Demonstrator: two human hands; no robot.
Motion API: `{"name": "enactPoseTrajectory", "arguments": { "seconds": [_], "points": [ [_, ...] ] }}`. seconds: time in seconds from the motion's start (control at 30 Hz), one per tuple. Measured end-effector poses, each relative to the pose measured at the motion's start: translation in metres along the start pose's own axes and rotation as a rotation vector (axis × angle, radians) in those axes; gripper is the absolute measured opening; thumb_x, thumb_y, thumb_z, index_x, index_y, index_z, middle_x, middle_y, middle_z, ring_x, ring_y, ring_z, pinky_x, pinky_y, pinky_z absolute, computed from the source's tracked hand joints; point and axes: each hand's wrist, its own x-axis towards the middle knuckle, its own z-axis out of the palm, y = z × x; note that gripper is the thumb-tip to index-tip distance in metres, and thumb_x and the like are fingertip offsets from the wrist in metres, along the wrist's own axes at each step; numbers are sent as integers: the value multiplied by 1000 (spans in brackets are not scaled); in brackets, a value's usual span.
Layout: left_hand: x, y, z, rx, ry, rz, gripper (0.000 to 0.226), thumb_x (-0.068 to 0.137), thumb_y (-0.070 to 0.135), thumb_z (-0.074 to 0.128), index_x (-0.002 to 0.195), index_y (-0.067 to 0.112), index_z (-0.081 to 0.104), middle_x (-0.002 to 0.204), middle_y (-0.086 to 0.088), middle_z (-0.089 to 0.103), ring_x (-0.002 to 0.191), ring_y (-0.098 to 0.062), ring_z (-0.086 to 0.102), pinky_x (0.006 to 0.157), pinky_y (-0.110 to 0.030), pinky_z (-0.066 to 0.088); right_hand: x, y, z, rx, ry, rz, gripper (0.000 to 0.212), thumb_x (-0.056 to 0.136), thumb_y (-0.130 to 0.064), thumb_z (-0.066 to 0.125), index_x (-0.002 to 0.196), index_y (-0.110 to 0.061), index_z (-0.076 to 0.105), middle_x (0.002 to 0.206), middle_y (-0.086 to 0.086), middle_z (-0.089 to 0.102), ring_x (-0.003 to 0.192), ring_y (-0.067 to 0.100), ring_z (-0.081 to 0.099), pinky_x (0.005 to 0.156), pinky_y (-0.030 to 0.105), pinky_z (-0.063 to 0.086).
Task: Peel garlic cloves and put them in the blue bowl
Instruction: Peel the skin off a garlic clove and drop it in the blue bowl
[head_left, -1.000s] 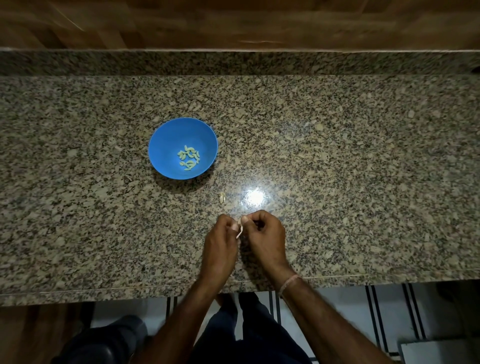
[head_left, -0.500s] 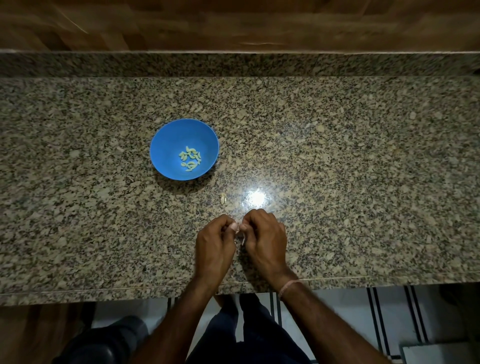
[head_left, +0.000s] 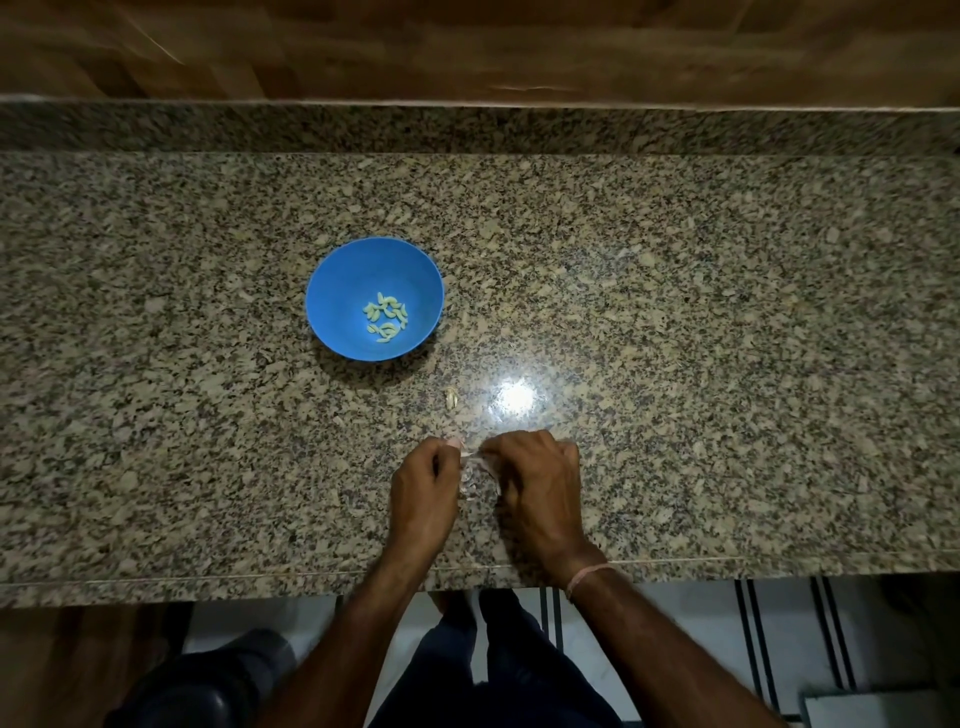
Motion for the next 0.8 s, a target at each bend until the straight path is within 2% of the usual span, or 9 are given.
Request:
{"name": "enactPoseTrajectory", "arguments": {
  "seconds": [0.1,0.23,0.27,0.33,0.43,0.5,0.63,0.73,0.8],
  "points": [
    [0,-3,-2,2,10,19,41,107,34,52,77,6,56,73,-24,60,58,-18,46,56,-34,36,0,4,-2,-5,3,-10,15,95,-27,69,108,-30,76,100,-17,74,94,10,59,79,33,27],
    [0,-1,-1,-1,16,41,39,106,36,54,76,11,58,74,-20,63,61,-20,52,59,-37,43,0,-1,-10,-15,52,47,3,97,-31,70,94,-30,70,87,-16,68,86,10,58,79,34,31],
    [0,1,-1,-5,11,46,39,106,37,54,76,13,59,74,-17,64,63,-21,54,60,-39,45,1,-3,-11,113,38,68,1,97,-29,71,97,-28,71,91,-15,69,87,8,60,80,34,40],
    [0,4,-1,-23,-27,37,36,106,38,53,79,16,63,73,-10,65,66,-20,60,63,-41,50,4,-9,-13,466,-55,158,12,96,-21,75,107,-19,76,98,-10,74,93,7,70,83,30,56],
    [-1,7,1,-49,-67,17,37,107,39,51,82,15,67,73,-9,67,64,-16,59,61,-39,48,7,-17,-16,689,-105,256,6,92,-12,77,98,-12,78,91,-3,78,88,13,75,80,28,60],
    [-4,10,1,-23,-64,51,39,107,37,50,80,13,64,72,-13,63,62,-14,53,59,-35,42,7,-17,-15,706,-83,278,1,91,-10,78,90,-10,77,84,-1,77,82,14,75,75,25,58],
    [-12,13,-2,82,-54,227,37,109,34,46,77,16,51,62,5,44,56,-5,37,54,-27,29,6,-14,-12,653,-73,320,11,92,-16,78,82,-12,75,76,0,74,76,17,72,71,30,59],
    [-14,10,0,162,0,352,31,109,31,44,81,20,44,67,9,44,61,-4,42,53,-19,28,6,-15,-9,599,-84,334,25,95,-26,75,74,-15,69,69,4,69,70,26,67,67,38,56],
    [-13,8,1,183,-13,384,28,110,32,43,84,20,44,72,9,45,64,-4,43,55,-17,30,6,-16,-8,551,-83,331,31,97,-30,73,70,-15,66,65,5,66,65,26,63,62,37,53]
  ]
}}
